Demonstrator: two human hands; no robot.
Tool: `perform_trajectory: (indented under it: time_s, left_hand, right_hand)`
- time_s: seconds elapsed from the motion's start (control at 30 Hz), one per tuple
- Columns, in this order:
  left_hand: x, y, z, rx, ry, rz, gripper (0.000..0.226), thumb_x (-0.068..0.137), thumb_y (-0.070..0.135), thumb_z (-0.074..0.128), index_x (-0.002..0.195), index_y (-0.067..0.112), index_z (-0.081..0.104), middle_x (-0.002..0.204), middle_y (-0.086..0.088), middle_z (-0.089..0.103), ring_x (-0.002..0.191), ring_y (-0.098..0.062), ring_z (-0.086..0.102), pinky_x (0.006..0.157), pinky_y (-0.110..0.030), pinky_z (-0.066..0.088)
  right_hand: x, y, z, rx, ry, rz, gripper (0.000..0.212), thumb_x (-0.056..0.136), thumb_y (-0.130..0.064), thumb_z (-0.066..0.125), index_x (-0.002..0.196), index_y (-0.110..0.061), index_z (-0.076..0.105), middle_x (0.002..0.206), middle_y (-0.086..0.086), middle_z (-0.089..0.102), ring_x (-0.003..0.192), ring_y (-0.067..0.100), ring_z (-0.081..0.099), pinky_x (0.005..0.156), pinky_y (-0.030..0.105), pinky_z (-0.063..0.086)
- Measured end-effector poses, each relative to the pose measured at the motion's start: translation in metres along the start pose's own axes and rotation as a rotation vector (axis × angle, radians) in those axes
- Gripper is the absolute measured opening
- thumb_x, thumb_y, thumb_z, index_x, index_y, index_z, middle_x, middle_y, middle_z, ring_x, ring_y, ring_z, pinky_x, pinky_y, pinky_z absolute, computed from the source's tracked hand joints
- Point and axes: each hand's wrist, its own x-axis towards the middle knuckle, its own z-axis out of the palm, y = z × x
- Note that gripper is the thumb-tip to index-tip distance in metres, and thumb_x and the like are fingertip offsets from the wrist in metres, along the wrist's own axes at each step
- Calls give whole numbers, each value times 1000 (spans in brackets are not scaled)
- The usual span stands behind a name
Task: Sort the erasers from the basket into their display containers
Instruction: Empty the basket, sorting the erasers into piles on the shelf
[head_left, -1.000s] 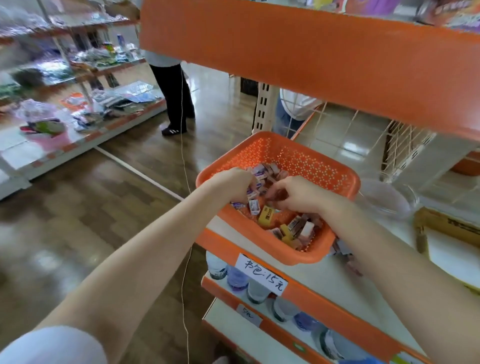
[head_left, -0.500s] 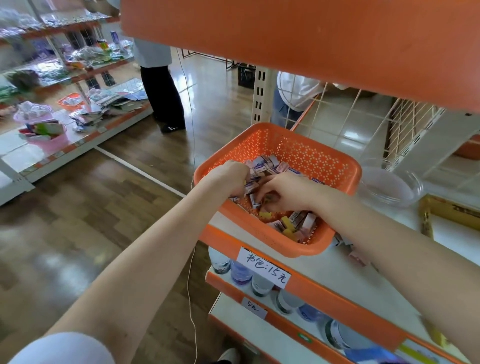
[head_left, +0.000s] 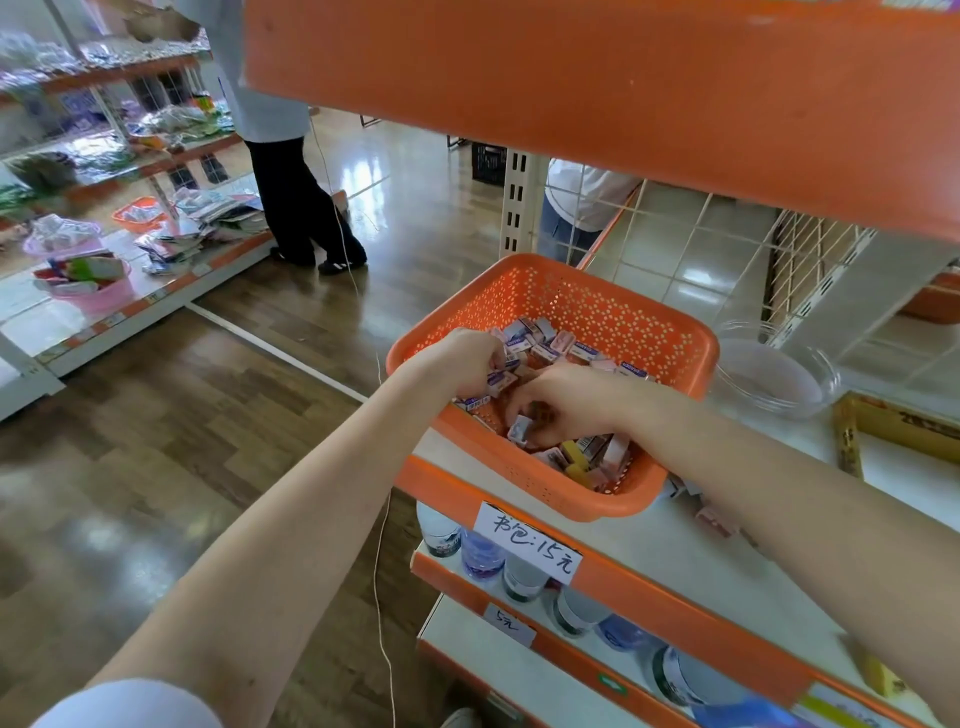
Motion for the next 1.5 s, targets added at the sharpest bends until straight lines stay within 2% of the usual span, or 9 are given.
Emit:
perform_trajectory:
  time_s: [0.1, 0.2, 0.3, 0.43, 0.57, 1.0, 1.23, 1.33, 1.5]
  left_hand:
    - [1, -2, 1, -77, 14, -6, 51, 86, 0, 59, 133, 17, 49, 105, 4, 54, 84, -15, 46, 62, -22, 36]
    - [4, -3, 3, -122, 39, 12, 49, 85, 3, 64, 131, 16, 52, 119, 2, 56, 98, -15, 50, 70, -18, 39]
    - [5, -3, 3, -159, 57, 30, 47, 84, 7, 66, 129, 18, 54, 129, -2, 56, 110, -18, 54, 80, -22, 44]
    - [6, -3, 4, -213, 85, 50, 43, 85, 9, 66, 125, 21, 56, 118, -3, 60, 98, -20, 61, 82, -34, 54]
    - [9, -3, 5, -214, 108, 58, 40, 86, 6, 62, 123, 21, 57, 118, -1, 60, 93, -17, 62, 77, -30, 54]
    - [21, 2, -6, -17, -88, 158, 44, 86, 6, 63, 127, 20, 55, 124, 0, 55, 100, -16, 55, 81, -26, 49]
    - [65, 29, -15, -4, 113, 201, 36, 86, 6, 56, 121, 12, 56, 101, 2, 56, 85, -15, 56, 62, -24, 45]
    - [82, 40, -12, 21, 74, 212, 40, 89, 10, 58, 128, 12, 52, 122, -2, 56, 99, -18, 56, 70, -24, 42]
    - [103, 39, 3, 102, -60, 197, 46, 84, 25, 69, 127, 15, 55, 122, -2, 60, 107, -22, 56, 89, -34, 48]
  right_hand:
    - [-2, 3, -1, -110, 42, 144, 18, 76, -32, 65, 89, -23, 60, 89, -3, 60, 79, 18, 57, 65, 34, 51]
    - [-7, 10, -5, -187, 106, 378, 22, 83, -39, 59, 90, -18, 54, 87, 1, 57, 78, 21, 55, 61, 34, 48]
    - [-11, 18, -7, -105, 192, 476, 25, 85, -36, 60, 99, -15, 54, 92, 2, 58, 82, 23, 56, 63, 33, 46]
    - [-15, 22, -8, 55, 304, 529, 17, 86, -31, 63, 89, -19, 50, 88, -2, 57, 80, 19, 54, 64, 30, 42]
    - [-14, 31, -11, 202, 393, 641, 21, 86, -26, 65, 100, -11, 59, 98, 6, 63, 85, 21, 59, 70, 32, 48]
    - [-19, 41, -17, 502, 698, 697, 26, 85, -23, 69, 108, -11, 67, 115, 6, 64, 102, 17, 58, 76, 21, 38]
    - [-20, 40, -18, 520, 861, 676, 26, 87, -21, 67, 110, -9, 68, 113, 7, 67, 103, 18, 60, 80, 20, 40]
    - [-16, 40, -21, 535, 934, 701, 25, 88, -23, 65, 109, -9, 68, 109, 6, 69, 99, 16, 62, 76, 17, 39]
    - [-17, 42, -20, 521, 935, 715, 26, 88, -23, 65, 110, -8, 68, 110, 6, 68, 100, 15, 62, 77, 15, 39]
